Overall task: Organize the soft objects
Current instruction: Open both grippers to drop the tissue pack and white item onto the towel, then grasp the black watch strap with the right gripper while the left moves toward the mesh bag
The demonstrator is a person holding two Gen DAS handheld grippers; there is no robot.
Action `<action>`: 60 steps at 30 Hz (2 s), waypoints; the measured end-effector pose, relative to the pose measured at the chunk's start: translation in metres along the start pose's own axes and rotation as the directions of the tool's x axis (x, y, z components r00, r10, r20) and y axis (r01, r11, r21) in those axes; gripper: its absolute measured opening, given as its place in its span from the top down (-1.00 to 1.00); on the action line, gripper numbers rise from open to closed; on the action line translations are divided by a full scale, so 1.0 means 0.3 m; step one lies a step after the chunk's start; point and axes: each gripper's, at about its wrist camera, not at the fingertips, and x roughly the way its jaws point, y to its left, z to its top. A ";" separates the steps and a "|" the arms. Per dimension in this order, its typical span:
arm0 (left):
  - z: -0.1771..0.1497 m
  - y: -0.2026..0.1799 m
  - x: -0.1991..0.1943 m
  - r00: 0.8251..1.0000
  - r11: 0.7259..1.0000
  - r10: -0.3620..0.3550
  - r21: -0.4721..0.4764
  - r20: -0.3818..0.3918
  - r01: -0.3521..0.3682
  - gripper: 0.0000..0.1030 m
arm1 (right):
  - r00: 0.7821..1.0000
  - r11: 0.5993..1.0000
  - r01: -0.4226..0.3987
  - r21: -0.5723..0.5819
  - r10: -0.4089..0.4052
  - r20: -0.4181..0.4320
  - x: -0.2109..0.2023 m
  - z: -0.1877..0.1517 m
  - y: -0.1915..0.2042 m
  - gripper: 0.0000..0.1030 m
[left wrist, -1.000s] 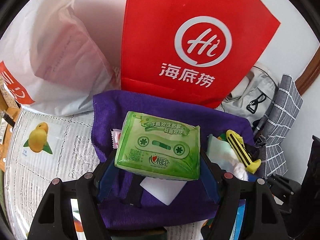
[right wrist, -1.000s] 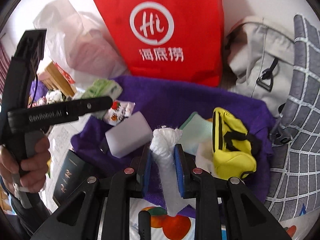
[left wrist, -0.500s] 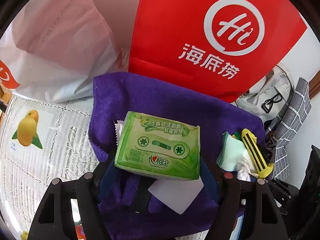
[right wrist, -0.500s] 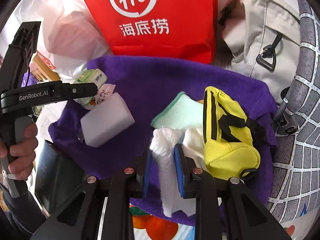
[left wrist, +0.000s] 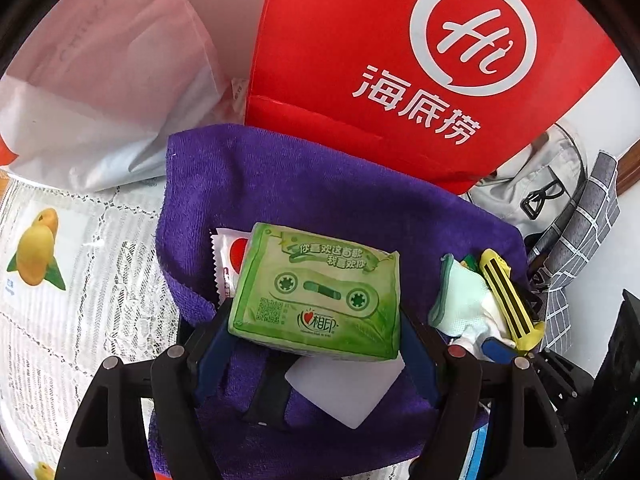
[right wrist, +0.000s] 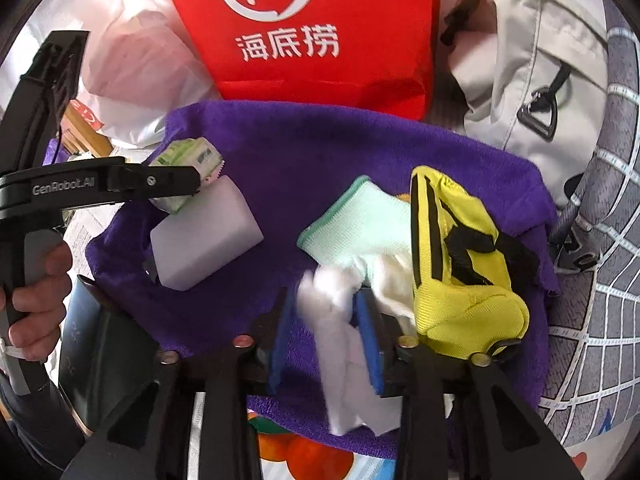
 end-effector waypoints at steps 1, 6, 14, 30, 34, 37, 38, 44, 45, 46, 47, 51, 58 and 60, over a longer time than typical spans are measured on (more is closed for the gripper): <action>0.001 0.000 -0.001 1.000 1.000 -0.007 -0.001 0.000 0.007 -0.45 | 1.000 1.000 0.003 -0.006 -0.003 0.007 -0.003 0.002 0.004 0.16; -0.002 -0.011 -0.002 1.000 1.000 -0.001 0.007 -0.009 0.001 -0.57 | 0.999 1.000 0.015 -0.025 -0.014 0.035 -0.022 0.013 0.020 0.01; -0.005 -0.030 -0.031 1.000 1.000 -0.002 0.002 0.002 0.002 -0.60 | 0.997 1.000 0.010 0.005 -0.010 0.078 -0.075 0.020 0.008 -0.02; -0.027 -0.099 -0.219 0.993 0.997 -0.067 0.052 0.097 0.062 -0.60 | 0.985 0.997 0.058 0.056 -0.067 0.161 -0.276 -0.205 0.041 0.10; -0.042 -0.131 -0.270 0.989 0.994 -0.081 0.080 0.122 0.072 -0.60 | 0.992 0.998 0.056 0.026 -0.059 0.113 -0.285 -0.320 0.080 0.19; -0.062 -0.145 -0.304 0.988 0.993 -0.088 0.090 0.129 0.077 -0.60 | 0.995 0.999 0.036 0.022 -0.037 0.091 -0.288 -0.403 0.115 0.19; -0.072 -0.148 -0.318 0.987 0.993 -0.091 0.087 0.133 0.080 -0.60 | 0.996 0.999 0.033 0.021 -0.034 0.081 -0.282 -0.426 0.125 0.19; -0.174 -0.148 -0.413 0.983 0.992 -0.102 0.085 0.155 0.090 -0.60 | 0.998 0.997 0.063 -0.042 -0.063 -0.008 -0.214 -0.502 0.191 0.35; -0.206 -0.143 -0.432 0.982 0.992 -0.088 0.102 0.167 0.072 -0.60 | 0.996 0.993 0.088 -0.077 -0.089 -0.015 -0.205 -0.505 0.209 0.35; -0.228 -0.136 -0.441 0.983 0.992 -0.076 0.113 0.169 0.057 -0.60 | 0.994 0.989 0.108 -0.105 -0.111 -0.018 -0.197 -0.505 0.222 0.35; -0.249 -0.127 -0.448 0.983 0.992 -0.064 0.117 0.170 0.044 -0.60 | 0.992 0.984 0.122 -0.132 -0.127 -0.026 -0.186 -0.505 0.234 0.35; -0.333 -0.069 -0.487 0.980 0.994 -0.076 0.093 0.184 0.060 -0.60 | 0.980 0.962 0.169 -0.212 -0.187 -0.066 -0.145 -0.501 0.264 0.35; -0.425 0.006 -0.506 0.979 0.994 -0.102 0.049 0.176 0.095 -0.60 | 0.969 0.955 0.170 -0.243 -0.207 -0.135 -0.109 -0.476 0.277 0.34; -0.443 0.019 -0.512 0.979 0.994 -0.106 0.047 0.175 0.099 -0.60 | 0.966 0.960 0.159 -0.229 -0.199 -0.165 -0.104 -0.464 0.272 0.35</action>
